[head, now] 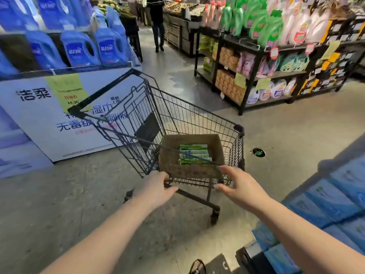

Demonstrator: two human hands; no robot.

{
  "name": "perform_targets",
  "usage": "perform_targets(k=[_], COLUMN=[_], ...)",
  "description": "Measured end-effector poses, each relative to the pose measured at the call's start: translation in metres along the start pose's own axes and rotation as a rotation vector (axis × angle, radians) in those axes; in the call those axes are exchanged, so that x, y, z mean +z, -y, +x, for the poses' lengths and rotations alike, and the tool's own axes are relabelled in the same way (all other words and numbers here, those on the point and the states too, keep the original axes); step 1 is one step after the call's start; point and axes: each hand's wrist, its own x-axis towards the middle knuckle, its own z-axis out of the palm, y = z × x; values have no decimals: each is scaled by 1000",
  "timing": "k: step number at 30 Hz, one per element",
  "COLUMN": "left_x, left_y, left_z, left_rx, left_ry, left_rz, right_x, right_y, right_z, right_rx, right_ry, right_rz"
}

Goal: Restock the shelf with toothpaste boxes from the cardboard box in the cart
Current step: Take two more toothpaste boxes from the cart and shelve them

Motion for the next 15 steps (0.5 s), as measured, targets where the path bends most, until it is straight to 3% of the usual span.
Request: perform_targets(k=[8, 15], left_x=[-26, -42], left_y=[-19, -19], left_z=[124, 221], left_rx=[-3, 49], left_ry=[-11, 16], left_rz=[-13, 9], right_x=[-8, -6], right_y=[-28, -56], right_z=[146, 238], right_rx=[-1, 166], right_ry=[153, 171], right_rz=[6, -15])
